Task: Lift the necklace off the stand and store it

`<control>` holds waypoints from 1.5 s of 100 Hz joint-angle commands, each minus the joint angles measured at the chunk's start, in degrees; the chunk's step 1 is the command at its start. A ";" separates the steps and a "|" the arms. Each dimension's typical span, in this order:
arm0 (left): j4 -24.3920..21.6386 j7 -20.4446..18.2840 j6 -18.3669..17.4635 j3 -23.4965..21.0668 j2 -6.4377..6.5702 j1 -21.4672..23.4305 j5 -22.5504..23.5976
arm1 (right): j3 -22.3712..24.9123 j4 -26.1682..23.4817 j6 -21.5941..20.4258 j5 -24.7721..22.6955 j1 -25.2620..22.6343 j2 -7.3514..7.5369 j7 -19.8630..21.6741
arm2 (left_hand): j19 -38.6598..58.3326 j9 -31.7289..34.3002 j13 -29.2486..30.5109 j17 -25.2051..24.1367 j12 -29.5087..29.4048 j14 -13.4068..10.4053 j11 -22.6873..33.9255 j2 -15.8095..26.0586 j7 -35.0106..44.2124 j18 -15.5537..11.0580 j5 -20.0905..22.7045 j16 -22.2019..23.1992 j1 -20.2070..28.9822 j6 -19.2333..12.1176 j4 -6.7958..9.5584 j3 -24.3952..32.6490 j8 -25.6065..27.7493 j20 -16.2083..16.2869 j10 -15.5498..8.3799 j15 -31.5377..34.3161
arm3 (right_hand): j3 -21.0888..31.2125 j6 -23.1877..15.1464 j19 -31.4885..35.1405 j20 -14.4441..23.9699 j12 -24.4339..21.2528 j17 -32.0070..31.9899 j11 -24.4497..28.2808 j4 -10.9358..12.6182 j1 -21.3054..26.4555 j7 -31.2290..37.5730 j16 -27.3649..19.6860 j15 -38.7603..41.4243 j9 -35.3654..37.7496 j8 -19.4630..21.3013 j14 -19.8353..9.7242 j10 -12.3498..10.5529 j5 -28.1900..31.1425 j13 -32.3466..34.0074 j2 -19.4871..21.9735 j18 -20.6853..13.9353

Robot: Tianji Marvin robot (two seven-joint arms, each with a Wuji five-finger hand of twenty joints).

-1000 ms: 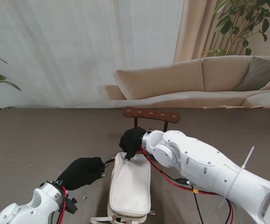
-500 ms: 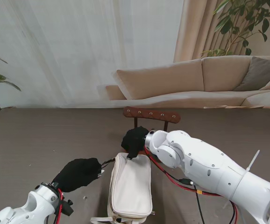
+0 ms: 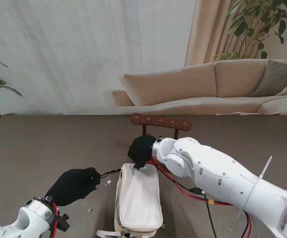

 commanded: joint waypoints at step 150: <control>-2.42 -2.34 0.72 4.86 0.61 0.90 -0.04 | 1.12 0.76 2.92 -1.76 -2.27 1.49 1.63 | -0.72 -0.58 -0.65 -1.71 -0.63 0.31 -0.47 1.86 11.14 -0.13 3.08 0.31 2.29 0.53 2.56 -2.32 2.21 -0.18 -0.06 -1.10 | 6.29 -0.99 3.44 2.52 0.46 -4.76 1.66 6.48 7.85 1.75 0.96 2.94 0.28 0.71 -1.54 0.62 -0.49 2.27 0.19 -1.22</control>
